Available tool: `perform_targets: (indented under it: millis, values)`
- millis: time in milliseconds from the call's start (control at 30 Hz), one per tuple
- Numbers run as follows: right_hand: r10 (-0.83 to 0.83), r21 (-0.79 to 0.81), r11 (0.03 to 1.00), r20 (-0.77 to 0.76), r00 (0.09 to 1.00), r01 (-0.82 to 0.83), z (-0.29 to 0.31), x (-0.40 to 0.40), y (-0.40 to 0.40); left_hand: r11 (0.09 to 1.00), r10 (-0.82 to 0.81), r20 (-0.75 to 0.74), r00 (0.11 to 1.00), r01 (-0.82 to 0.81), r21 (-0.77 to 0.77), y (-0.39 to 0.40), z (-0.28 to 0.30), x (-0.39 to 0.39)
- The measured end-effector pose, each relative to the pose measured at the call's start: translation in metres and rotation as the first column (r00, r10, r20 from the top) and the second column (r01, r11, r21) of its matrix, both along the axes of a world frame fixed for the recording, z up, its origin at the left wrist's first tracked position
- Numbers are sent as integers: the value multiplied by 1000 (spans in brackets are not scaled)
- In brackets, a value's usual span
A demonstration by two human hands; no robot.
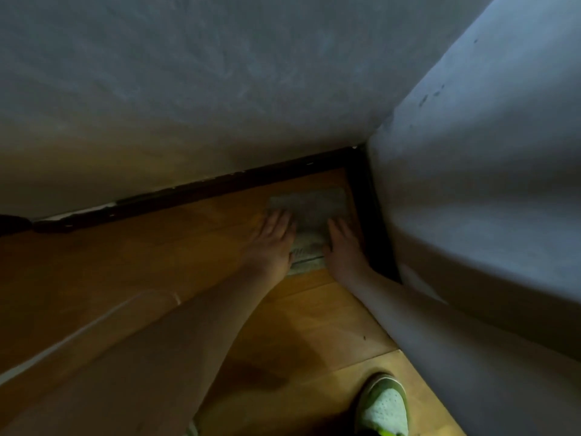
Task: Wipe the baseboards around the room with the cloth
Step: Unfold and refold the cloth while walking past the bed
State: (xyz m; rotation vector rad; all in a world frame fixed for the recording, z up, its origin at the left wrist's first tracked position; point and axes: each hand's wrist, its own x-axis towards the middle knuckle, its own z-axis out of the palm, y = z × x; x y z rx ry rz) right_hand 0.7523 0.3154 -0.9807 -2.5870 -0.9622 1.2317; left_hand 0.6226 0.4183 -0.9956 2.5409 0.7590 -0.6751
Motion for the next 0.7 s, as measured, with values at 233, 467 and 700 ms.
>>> perform_targets:
  millis: [233,467,700]
  values:
    - [-22,-159,987,-52,998,14,-22,-12,9,988,-157,-160,975,153,-34,13,-16,11]
    - [78,-178,982,49,996,-68,-30,16,25,986,-154,-176,972,162,31,26,-15,38]
    - [63,-117,991,35,997,-58,-26,35,36,987,-155,-165,974,159,13,43,-3,47]
